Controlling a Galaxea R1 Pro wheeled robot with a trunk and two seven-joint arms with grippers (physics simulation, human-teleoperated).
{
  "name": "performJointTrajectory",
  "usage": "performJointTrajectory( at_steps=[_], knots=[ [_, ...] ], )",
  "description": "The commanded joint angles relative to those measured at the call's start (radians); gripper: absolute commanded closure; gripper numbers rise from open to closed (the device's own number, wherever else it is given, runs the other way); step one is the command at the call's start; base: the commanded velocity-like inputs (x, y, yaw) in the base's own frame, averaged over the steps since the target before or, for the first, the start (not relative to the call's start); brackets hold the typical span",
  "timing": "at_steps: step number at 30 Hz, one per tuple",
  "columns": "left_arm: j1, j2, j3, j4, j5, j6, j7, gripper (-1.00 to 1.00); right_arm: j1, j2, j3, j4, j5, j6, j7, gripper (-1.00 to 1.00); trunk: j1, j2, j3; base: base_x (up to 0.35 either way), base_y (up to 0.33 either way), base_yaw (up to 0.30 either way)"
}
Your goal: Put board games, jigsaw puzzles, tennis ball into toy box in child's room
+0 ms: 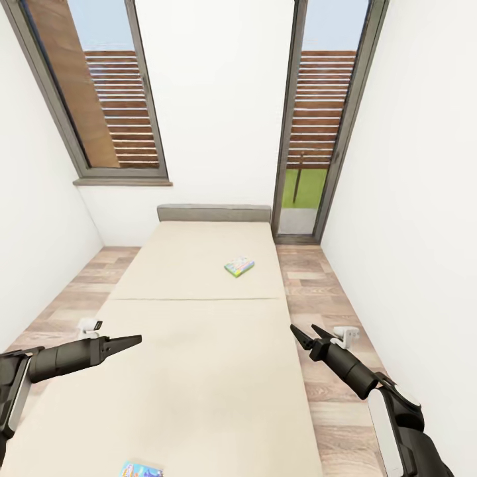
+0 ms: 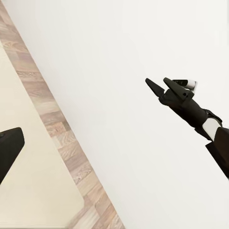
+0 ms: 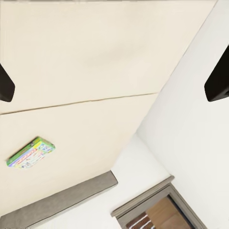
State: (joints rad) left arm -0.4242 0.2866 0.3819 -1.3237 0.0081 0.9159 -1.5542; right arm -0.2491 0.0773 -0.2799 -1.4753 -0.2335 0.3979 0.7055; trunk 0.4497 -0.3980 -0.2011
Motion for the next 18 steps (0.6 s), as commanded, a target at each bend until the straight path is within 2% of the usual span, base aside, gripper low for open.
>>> performJointTrajectory(
  at_steps=[1,18],
  knots=[
    [-0.001,0.000,0.000,0.000,-0.001,0.011,-0.005,-1.00,-0.001,0.001,-0.002,0.000,-0.007,0.009,0.003,-1.00,0.000,-0.002,0.000,-0.153,0.000,0.031],
    [-0.001,0.000,0.000,0.000,-0.002,0.011,-0.006,-1.00,-0.001,0.001,-0.002,0.000,-0.007,0.009,0.003,-1.00,0.000,-0.002,0.028,-0.020,0.000,0.065]
  ],
)
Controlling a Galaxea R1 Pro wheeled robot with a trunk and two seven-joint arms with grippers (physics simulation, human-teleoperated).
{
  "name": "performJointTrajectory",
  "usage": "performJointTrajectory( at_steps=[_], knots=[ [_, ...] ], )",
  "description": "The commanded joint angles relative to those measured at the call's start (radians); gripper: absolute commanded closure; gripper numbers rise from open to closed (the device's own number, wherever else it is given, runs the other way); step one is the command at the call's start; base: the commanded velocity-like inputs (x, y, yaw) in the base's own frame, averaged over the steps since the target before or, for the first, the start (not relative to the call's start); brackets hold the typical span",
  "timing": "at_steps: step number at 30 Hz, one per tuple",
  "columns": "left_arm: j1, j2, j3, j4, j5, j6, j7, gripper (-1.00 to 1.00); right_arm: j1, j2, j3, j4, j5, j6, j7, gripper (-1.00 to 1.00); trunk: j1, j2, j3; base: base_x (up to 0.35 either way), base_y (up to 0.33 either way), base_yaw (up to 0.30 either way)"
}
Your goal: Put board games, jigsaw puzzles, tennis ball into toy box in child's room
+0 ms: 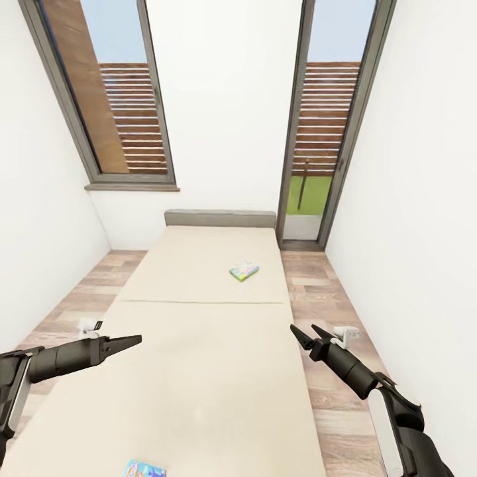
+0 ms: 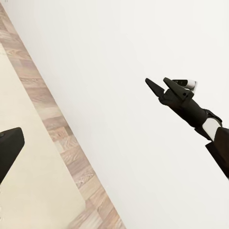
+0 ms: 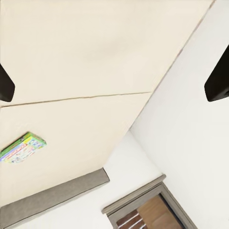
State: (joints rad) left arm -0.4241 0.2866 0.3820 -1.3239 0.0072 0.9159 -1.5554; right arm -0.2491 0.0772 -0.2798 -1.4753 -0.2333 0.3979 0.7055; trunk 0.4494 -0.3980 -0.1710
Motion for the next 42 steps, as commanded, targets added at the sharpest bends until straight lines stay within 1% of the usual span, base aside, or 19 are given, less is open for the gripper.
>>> performJointTrajectory(
  at_steps=[1,29,42],
  knots=[
    [-0.001,0.000,0.000,0.000,-0.001,0.011,-0.004,-1.00,-0.001,0.001,-0.002,0.000,-0.007,0.009,0.003,-1.00,0.001,-0.002,0.000,0.000,0.000,0.070],
    [-0.001,0.000,0.000,0.000,-0.001,0.011,-0.003,-1.00,-0.001,0.000,-0.002,0.000,-0.007,0.009,0.003,-1.00,0.001,-0.002,0.046,0.000,-0.010,0.070],
    [-0.001,0.000,0.000,0.000,-0.001,0.011,-0.003,-1.00,-0.001,-0.001,-0.002,0.001,-0.008,0.009,0.003,-1.00,0.001,-0.002,0.068,0.000,0.000,0.010]
  ],
)
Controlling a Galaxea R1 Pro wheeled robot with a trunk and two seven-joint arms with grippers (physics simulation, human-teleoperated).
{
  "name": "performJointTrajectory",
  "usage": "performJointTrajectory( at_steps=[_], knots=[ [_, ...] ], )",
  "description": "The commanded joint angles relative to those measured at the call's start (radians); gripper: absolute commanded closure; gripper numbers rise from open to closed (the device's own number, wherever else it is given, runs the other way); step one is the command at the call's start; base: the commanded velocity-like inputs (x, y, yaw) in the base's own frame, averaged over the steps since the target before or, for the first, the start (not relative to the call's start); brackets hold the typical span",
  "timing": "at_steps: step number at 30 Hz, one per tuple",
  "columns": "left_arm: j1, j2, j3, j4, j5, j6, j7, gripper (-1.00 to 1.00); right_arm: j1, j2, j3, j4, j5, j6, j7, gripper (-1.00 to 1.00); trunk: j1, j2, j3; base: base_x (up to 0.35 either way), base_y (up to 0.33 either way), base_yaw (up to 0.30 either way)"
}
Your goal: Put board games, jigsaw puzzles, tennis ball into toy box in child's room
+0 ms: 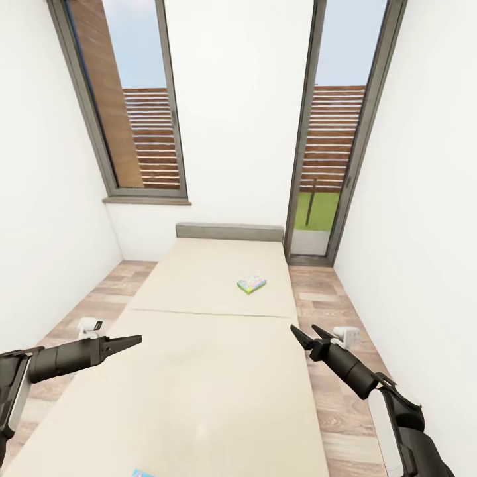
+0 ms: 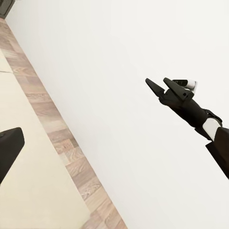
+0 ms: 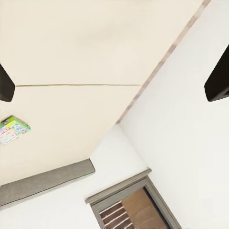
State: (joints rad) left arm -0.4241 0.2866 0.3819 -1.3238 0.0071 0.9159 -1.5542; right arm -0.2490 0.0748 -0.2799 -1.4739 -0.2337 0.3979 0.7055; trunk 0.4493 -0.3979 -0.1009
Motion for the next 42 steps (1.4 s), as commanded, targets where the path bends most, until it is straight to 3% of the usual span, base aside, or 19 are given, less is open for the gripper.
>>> performJointTrajectory(
  at_steps=[1,16,27,42],
  knots=[
    [-0.001,0.000,0.000,0.000,-0.001,0.011,-0.004,-1.00,-0.001,0.001,-0.002,0.000,-0.007,0.009,0.003,-1.00,0.001,-0.002,-0.001,0.000,0.000,0.000],
    [-0.001,0.000,0.000,0.000,-0.001,0.011,-0.006,-1.00,-0.001,0.001,-0.002,0.000,-0.008,0.009,0.004,-1.00,0.001,-0.002,0.024,-0.099,0.000,0.000],
    [-0.001,0.000,0.000,0.000,-0.001,0.011,-0.006,-1.00,-0.001,0.000,-0.002,-0.001,-0.010,0.009,0.005,-1.00,0.001,-0.002,0.029,-0.013,0.000,-0.005],
    [-0.001,0.000,0.000,0.000,0.002,0.010,-0.008,-1.00,-0.001,0.000,-0.002,0.000,-0.010,0.009,0.005,-1.00,0.001,-0.002,0.046,-0.025,0.000,-0.155]
  ],
)
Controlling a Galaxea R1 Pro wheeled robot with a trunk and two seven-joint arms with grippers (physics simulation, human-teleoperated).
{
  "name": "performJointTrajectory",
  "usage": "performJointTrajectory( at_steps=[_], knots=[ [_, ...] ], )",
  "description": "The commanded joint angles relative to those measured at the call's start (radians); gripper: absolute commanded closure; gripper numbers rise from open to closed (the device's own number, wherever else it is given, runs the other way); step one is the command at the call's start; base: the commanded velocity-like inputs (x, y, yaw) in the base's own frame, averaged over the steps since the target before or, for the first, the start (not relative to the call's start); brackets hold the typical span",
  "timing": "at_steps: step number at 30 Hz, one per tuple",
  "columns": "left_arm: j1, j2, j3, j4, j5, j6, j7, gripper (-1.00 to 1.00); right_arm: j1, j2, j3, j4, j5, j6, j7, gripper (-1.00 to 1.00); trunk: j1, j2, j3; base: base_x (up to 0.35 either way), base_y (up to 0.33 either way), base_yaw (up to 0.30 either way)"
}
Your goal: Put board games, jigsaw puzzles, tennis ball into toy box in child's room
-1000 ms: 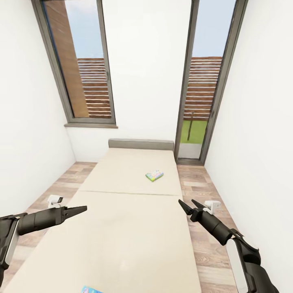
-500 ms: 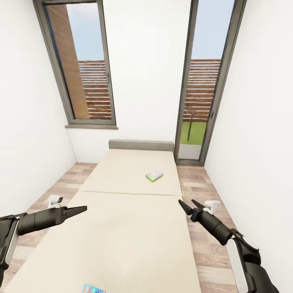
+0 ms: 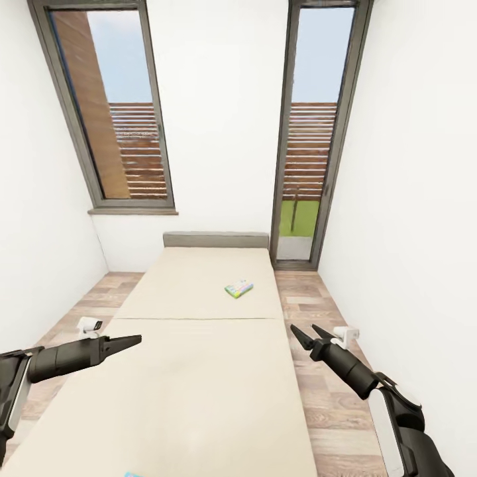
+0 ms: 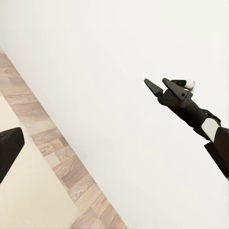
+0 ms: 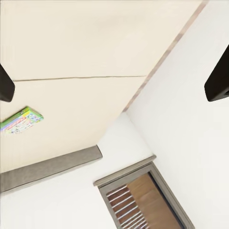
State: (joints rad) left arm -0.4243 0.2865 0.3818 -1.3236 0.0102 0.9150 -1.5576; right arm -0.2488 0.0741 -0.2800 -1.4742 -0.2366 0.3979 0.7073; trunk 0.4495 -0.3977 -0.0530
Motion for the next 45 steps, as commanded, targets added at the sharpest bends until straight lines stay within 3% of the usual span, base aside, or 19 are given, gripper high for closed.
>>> performJointTrajectory(
  at_steps=[1,11,39,45],
  knots=[
    [-0.001,0.000,0.000,0.000,-0.001,0.011,-0.004,-1.00,-0.001,0.001,-0.002,0.000,-0.007,0.009,0.003,-1.00,0.001,-0.002,-0.001,-0.090,0.000,-0.183],
    [-0.001,0.000,0.000,0.000,-0.002,0.011,-0.004,-1.00,-0.001,0.002,-0.002,0.000,-0.006,0.009,0.002,-1.00,0.001,-0.002,0.008,-0.039,0.002,-0.128],
    [-0.001,0.000,0.000,0.001,-0.003,0.011,0.001,-1.00,-0.001,0.003,-0.001,0.000,-0.004,0.011,-0.002,-1.00,0.001,-0.002,0.009,-0.064,0.032,-0.003],
    [-0.001,0.001,0.000,0.041,-0.003,0.010,0.002,-1.00,-0.001,0.001,-0.003,-0.001,-0.004,0.011,-0.002,-1.00,0.001,-0.002,0.009,0.000,0.000,0.000]
  ],
)
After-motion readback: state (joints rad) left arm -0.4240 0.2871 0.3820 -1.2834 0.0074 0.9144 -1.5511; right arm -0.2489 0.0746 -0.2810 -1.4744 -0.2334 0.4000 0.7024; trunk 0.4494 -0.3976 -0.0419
